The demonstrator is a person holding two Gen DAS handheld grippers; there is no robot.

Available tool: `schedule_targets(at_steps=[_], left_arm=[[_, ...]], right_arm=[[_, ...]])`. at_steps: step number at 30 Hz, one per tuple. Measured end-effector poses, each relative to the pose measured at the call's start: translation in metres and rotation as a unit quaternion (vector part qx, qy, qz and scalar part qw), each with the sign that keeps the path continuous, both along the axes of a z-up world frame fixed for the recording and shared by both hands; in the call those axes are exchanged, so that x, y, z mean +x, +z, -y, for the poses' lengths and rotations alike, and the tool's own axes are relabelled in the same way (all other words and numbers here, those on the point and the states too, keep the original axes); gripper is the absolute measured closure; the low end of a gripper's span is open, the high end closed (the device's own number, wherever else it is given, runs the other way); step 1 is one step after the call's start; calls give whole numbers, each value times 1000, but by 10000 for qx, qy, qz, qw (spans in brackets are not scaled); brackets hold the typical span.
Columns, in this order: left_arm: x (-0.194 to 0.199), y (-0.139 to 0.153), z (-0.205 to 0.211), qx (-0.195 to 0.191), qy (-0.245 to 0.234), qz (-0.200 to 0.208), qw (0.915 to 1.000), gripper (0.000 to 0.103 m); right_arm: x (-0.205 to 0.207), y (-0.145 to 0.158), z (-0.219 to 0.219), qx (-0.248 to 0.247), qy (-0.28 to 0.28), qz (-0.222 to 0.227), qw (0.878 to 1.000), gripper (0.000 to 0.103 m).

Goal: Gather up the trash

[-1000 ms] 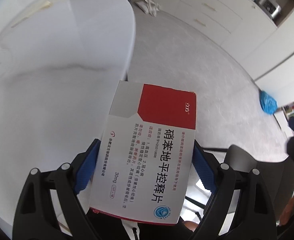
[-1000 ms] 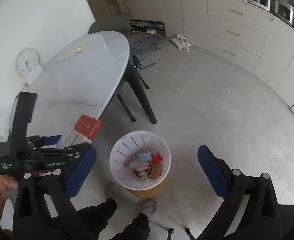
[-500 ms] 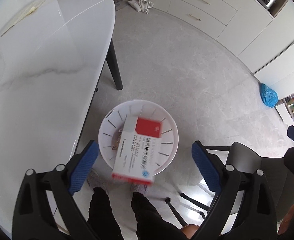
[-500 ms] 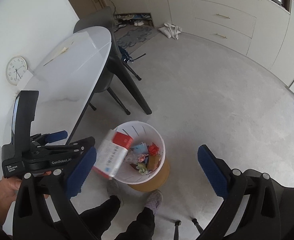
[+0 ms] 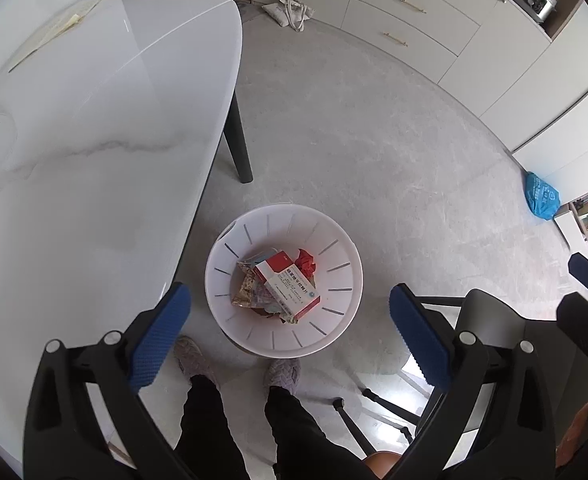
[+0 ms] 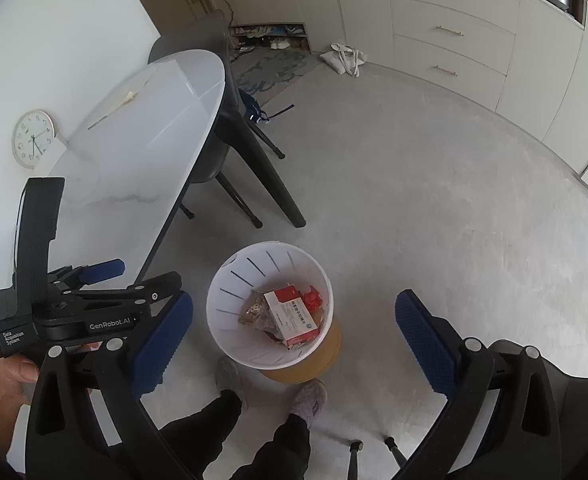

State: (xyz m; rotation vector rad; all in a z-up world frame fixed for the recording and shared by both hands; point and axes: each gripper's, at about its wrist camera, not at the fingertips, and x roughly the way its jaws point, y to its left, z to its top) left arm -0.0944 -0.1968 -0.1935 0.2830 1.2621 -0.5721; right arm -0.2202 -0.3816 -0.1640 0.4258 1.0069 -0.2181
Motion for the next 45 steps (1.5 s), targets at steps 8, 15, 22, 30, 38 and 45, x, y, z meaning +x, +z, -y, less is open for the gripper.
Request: schedule_targets(at_steps=[8, 15, 22, 30, 38, 45], left_arm=[[2, 33, -25, -16, 223, 337, 9992, 8], [3, 55, -75, 150, 591, 650, 9960, 8], [15, 104, -139, 60, 1164, 1063, 9875, 8], [43, 182, -221, -213, 2038, 1698, 9639, 8], [67, 265, -268, -337, 2378, 2547, 9367, 8], [93, 319, -285, -240, 2774, 3035, 9112, 8]], right_arm=[[21, -12, -21, -256, 315, -328, 9986, 2], [55, -43, -70, -195, 813, -762, 9936, 3], [93, 0, -131, -246, 1171, -363, 9922, 3], [132, 104, -205, -848, 1512, 661, 9826, 2], [152, 216, -242, -1240, 1572, 1734, 9643, 2], [183, 281, -255, -1451, 1458, 2144, 9548, 2]])
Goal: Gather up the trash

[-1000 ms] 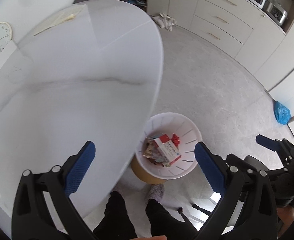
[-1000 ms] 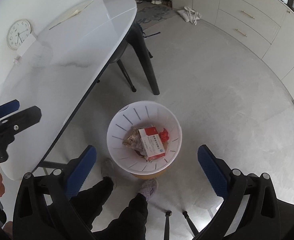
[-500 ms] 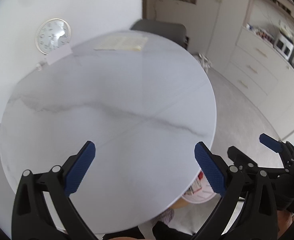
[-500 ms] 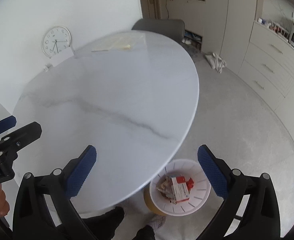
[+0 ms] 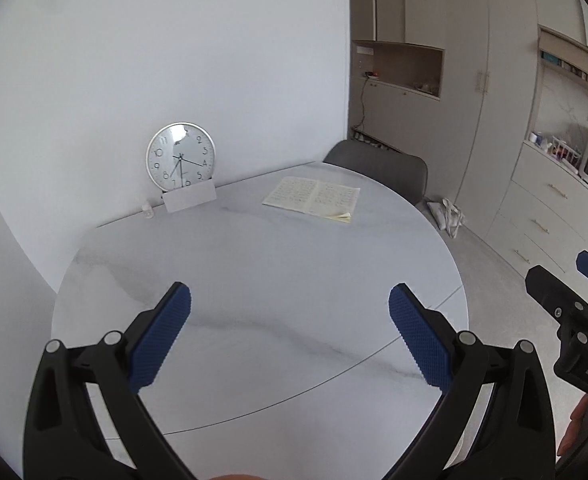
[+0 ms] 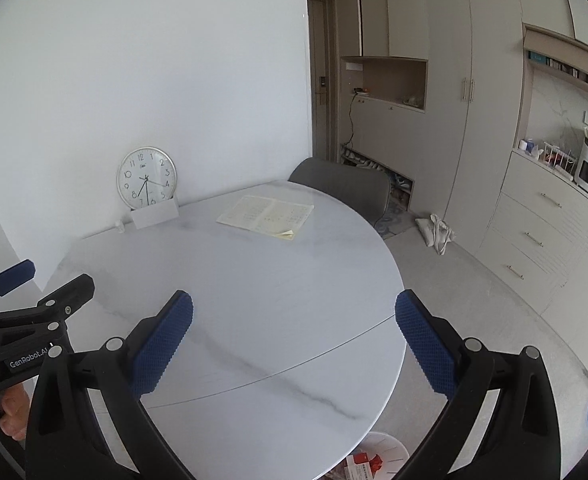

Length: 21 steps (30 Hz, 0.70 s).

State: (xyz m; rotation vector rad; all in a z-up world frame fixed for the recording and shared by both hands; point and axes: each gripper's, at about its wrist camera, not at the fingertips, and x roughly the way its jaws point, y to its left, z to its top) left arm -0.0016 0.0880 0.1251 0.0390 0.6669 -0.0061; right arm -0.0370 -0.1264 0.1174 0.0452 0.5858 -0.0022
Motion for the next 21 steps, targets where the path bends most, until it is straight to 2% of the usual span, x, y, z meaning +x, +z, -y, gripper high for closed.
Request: schedule_targets(at_steps=[5, 9, 12, 21], left_arm=[[5, 1, -9, -239, 75, -99, 9996, 8], [7, -4, -7, -137, 11, -91, 9999, 8], [8, -3, -6, -208, -31, -74, 9998, 8], [9, -4, 5, -190, -181, -99, 9996, 8]], right_arm=[[1, 3, 1, 203, -101, 21, 9997, 2], [2, -3, 0, 148, -109, -88, 9998, 2], [3, -5, 3, 174, -126, -122, 9997, 2], [3, -3, 7, 176, -175, -52, 9997, 2]])
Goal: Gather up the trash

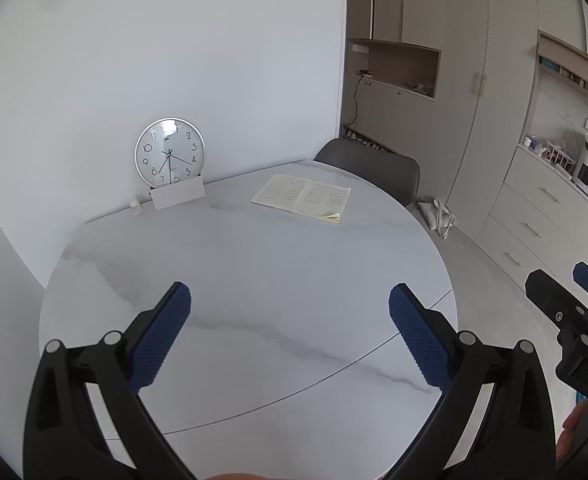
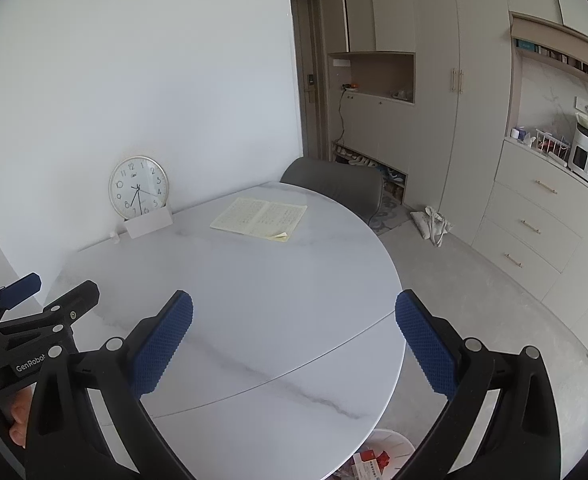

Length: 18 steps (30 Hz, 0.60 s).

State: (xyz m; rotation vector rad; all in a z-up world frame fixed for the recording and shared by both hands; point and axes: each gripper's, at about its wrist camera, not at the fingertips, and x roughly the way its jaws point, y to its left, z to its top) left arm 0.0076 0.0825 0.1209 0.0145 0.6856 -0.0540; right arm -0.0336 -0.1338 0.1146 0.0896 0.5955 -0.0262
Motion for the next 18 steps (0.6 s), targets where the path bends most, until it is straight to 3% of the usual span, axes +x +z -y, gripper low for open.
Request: schedule_targets(at_steps=[18], left_arm=[[0, -3, 7, 79, -36, -40, 10000, 8]], right_arm=[[3, -5, 1, 22, -7, -22, 10000, 2]])
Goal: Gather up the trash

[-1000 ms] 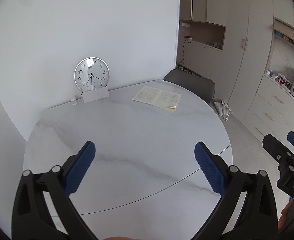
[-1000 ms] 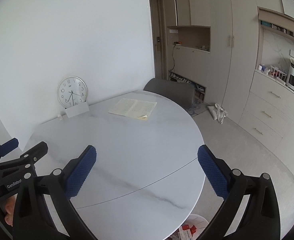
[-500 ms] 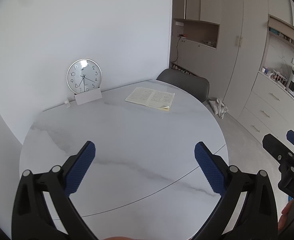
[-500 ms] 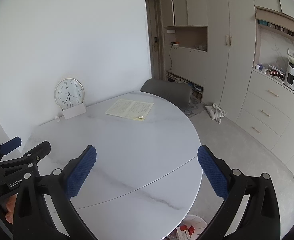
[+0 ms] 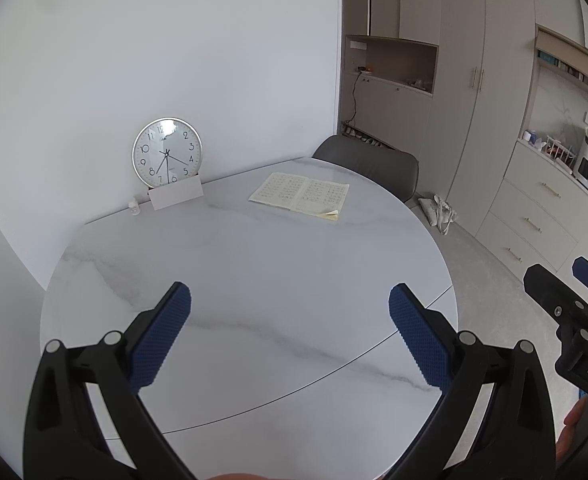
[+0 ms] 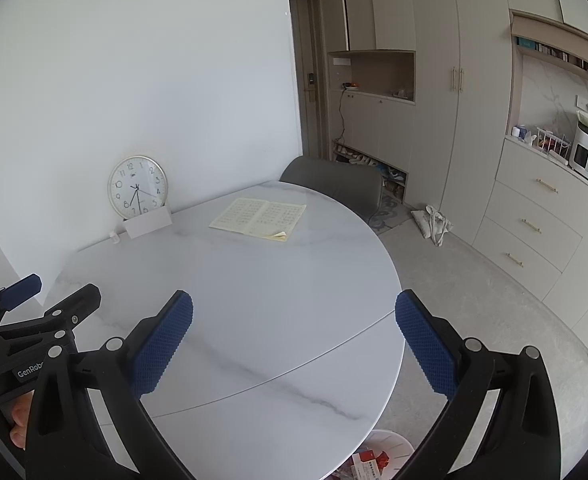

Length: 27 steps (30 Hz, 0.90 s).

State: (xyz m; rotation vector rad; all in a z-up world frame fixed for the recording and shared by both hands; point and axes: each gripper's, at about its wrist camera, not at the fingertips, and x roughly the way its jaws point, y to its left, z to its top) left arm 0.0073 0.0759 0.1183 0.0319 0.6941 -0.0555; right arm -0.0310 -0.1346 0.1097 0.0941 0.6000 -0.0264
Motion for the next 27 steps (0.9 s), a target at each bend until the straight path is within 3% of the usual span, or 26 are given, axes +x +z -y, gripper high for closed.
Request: schedule_targets(at_steps=[27], left_arm=[[3, -3, 4, 44, -82, -103, 9999, 8]], right_arm=[[4, -4, 3, 21, -23, -62, 10000, 2]])
